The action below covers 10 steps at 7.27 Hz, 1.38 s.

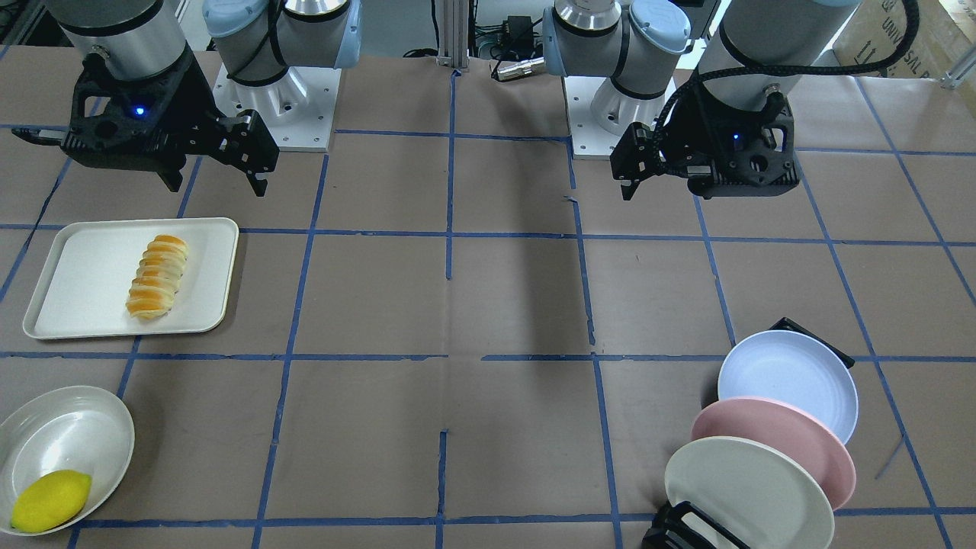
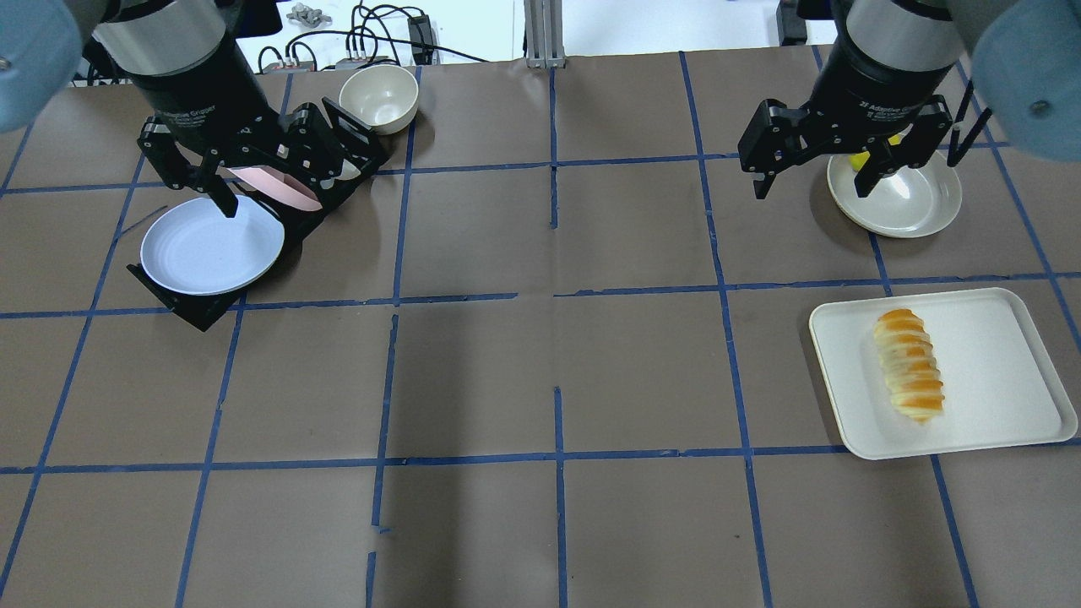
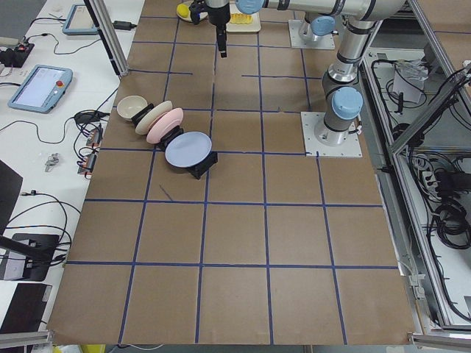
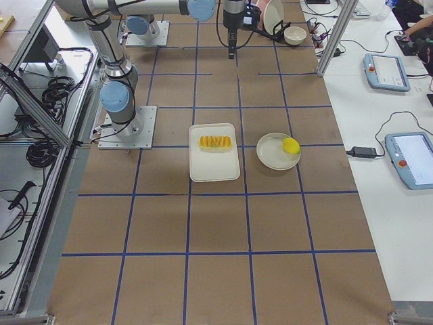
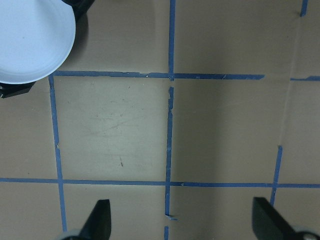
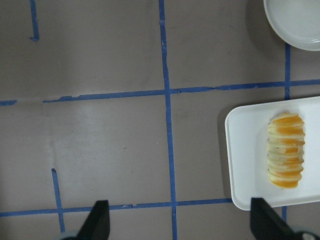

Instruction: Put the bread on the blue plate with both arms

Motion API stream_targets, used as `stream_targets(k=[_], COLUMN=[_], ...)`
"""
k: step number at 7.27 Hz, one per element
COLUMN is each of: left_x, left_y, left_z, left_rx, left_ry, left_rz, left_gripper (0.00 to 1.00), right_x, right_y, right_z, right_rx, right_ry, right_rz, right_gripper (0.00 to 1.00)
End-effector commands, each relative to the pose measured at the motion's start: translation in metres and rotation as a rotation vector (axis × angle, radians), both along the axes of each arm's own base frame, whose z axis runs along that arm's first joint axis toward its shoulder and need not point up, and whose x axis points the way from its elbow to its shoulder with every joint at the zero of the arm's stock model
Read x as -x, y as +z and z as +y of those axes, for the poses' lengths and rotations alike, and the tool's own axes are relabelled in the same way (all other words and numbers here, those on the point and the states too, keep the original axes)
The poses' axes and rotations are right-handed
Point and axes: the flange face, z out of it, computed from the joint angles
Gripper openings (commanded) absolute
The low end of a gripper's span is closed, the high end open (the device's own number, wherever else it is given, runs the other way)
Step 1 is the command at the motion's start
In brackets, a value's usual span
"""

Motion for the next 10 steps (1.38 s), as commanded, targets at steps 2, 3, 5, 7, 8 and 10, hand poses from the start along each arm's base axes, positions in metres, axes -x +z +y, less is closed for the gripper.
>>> stream_targets(k=[2,3,5,7,8,10], left_x=[0.000,0.000,-0.002,-0.028,-0.083,-0.191], left_y=[-0.002,-0.005,-0.011,-0.007,-0.001,-0.027], left_z=[-0.002,-0.004,-0.007,-0.013,-0.022,-0.042], left_rx=[-0.005,-0.009,-0.016,-0.005,0.009,-0.026], left_ry=[0.000,-0.012,-0.011,-0.090,-0.077,-0.053], left_rz=[0.000,0.001,-0.002,0.011,0.023,0.071], left_gripper=[1.00,1.00,1.00,1.00,1.00,1.00], right_x=[0.001,0.000,0.004,0.049,0.093,0.176], right_y=[-0.001,-0.004,-0.022,-0.060,-0.082,-0.145], right_z=[0.000,-0.003,-0.002,-0.003,0.010,0.044], right_rx=[0.003,0.008,-0.004,0.044,0.008,-0.020], right_ry=[-0.006,0.009,0.014,0.151,0.144,0.066], right_rz=[-0.002,-0.003,-0.008,0.031,0.050,0.038], right_gripper=[1.00,1.00,1.00,0.99,0.98,0.96])
